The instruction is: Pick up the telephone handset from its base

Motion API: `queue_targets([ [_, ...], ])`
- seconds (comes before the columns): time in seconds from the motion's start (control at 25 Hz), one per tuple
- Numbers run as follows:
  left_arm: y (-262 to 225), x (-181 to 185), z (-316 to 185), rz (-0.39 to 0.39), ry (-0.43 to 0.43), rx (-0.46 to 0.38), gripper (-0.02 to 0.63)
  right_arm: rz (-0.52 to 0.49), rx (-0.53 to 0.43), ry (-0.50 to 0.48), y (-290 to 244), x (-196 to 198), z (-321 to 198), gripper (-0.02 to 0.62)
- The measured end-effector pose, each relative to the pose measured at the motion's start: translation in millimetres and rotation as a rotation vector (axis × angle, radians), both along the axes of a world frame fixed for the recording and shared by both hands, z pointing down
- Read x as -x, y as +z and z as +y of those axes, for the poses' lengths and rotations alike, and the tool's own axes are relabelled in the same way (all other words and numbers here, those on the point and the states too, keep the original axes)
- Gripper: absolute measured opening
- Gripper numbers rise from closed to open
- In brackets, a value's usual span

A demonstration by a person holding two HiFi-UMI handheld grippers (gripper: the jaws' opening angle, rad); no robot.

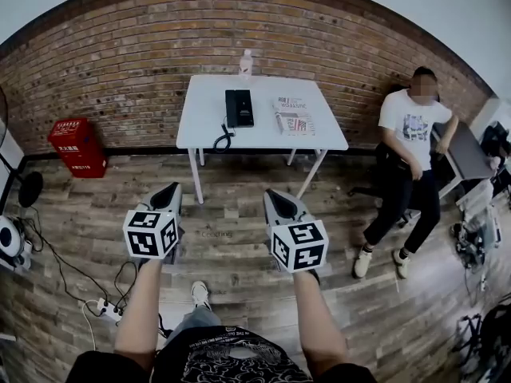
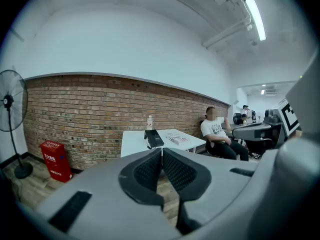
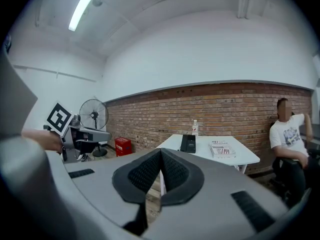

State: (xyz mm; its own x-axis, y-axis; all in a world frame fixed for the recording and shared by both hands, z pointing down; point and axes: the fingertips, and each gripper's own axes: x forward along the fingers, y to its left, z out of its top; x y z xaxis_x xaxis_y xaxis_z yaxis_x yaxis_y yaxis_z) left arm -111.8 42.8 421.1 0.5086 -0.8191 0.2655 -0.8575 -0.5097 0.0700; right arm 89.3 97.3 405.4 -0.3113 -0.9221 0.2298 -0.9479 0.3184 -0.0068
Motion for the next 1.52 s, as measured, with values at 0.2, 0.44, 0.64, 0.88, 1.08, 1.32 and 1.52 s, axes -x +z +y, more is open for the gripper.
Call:
queue_targets([
  [0.2, 3.0, -1.1, -51.3, 0.016, 0.048, 0.014, 0.012, 0.008, 0.016, 0.019, 2.1, 8.4, -46.8, 0.0],
  [0.44, 2.0, 3.1, -114.8, 0.014, 0.089, 0.022, 0.012, 0.01, 0.026, 0.043, 0.9, 20.7, -104.0, 0.0],
  [0.64, 3.8, 13.2, -158.7, 0.012, 0.128, 0.034, 0.029, 0.017, 0.03, 0.067, -1.0, 37.5, -142.7, 0.0],
  [0.88, 7.1, 16.4, -199.0, 0.023, 0.173, 0.046, 0.049, 0.028, 0.037, 0.096, -1.9, 48.4, -178.5, 0.0],
  [1.08, 13.9, 20.6, -223.1, 0.024, 0.22, 0.059, 0.095, 0.033, 0.036, 0.12, -1.5, 59.2, -201.7, 0.0],
  [1.32, 18.9, 24.4, -245.9, 0.024, 0.244, 0.071, 0.124, 0.035, 0.032, 0.129, -2.8, 65.3, -227.2, 0.0],
  [1.52, 21.3, 17.7, -258.8, 0.022, 0.273, 0.075, 0.145, 0.032, 0.021, 0.137, -5.0, 62.3, -241.5, 0.0],
])
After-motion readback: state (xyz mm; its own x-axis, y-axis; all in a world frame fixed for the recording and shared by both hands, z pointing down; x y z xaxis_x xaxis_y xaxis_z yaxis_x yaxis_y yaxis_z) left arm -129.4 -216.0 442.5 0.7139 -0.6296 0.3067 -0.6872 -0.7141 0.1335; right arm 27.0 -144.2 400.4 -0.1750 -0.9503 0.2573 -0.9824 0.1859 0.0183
